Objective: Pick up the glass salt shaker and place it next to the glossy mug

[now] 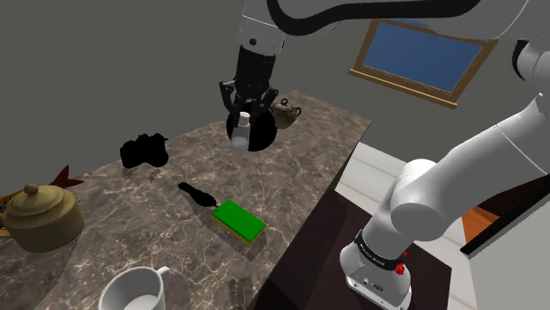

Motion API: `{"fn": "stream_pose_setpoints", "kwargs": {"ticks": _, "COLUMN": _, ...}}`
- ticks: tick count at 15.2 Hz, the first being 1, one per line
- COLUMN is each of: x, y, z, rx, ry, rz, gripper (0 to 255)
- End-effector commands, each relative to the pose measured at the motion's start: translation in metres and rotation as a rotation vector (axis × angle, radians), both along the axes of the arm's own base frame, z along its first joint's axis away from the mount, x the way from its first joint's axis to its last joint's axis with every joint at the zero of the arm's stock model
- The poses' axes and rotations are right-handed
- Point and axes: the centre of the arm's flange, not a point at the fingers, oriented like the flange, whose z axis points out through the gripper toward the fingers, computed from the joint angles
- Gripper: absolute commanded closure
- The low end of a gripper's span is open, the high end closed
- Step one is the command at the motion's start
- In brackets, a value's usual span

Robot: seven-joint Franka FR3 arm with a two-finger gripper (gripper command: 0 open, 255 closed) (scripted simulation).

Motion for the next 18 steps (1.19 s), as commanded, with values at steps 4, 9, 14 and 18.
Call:
{"fn": "stream_pose_setpoints", "kwargs": {"ticks": 4, "x": -0.012, "y": 0.066, "z": -0.002, "rx": 0.0, "ry": 0.0, "rz": -0.001, "gripper": 255}}
{"fn": "stream_pose_setpoints", "kwargs": {"ticks": 9, "x": -0.022, "y": 0.131, "z": -0.001, "rx": 0.0, "ry": 0.0, "rz": -0.001, "gripper": 255}}
{"fn": "stream_pose_setpoints", "kwargs": {"ticks": 14, "x": -0.032, "y": 0.196, "z": -0.001, "rx": 0.0, "ry": 0.0, "rz": -0.001, "gripper": 255}}
{"fn": "stream_pose_setpoints", "kwargs": {"ticks": 18, "x": -0.038, "y": 0.231, "z": -0.012, "rx": 0.0, "ry": 0.0, "rz": -0.001, "gripper": 255}}
